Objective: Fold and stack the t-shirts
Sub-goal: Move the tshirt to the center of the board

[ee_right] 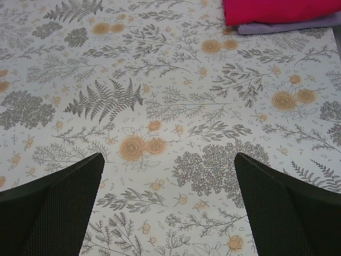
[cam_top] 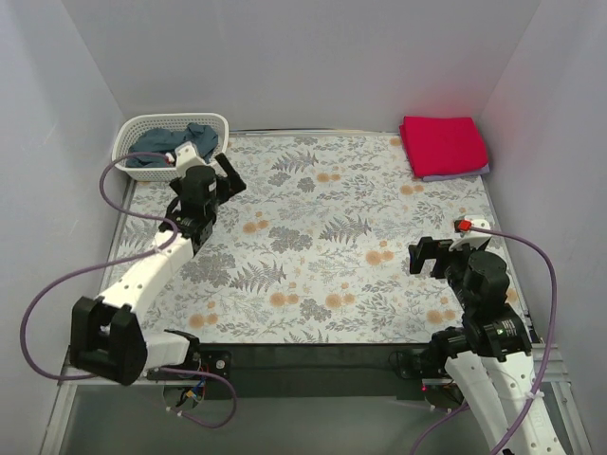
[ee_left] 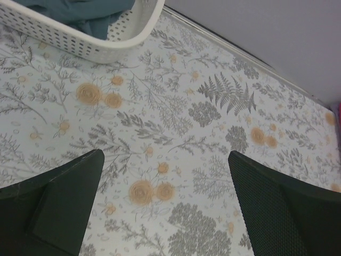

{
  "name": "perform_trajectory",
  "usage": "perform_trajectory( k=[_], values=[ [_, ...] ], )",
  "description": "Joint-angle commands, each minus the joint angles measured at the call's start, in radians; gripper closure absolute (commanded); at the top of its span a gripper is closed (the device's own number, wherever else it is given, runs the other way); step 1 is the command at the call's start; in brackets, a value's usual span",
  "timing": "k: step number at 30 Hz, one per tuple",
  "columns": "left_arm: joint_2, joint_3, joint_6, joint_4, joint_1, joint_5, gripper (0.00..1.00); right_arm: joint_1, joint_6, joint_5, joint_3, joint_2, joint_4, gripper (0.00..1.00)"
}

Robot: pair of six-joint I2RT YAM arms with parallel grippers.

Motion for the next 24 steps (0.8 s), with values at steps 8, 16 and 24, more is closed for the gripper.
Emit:
perform_trajectory(
  k=[8,16,24],
  values=[
    [0.462,0.403,0.061,0.195,0.223,-0.016,0.04,0.007,0.027,0.014,-0.026,-0.022,0.058,0.02],
    [0.747,0.655,0.226,0.258,0.314,-0.107,0.04,0.007,0.042,0.0,-0.032,0.01,0.06,0.02],
    [1.013,0.932,0.329,0.267,0.418,-0.097,0.05,0.008,0.045,-0.022,-0.036,0.042,0.058,0.02]
  ],
)
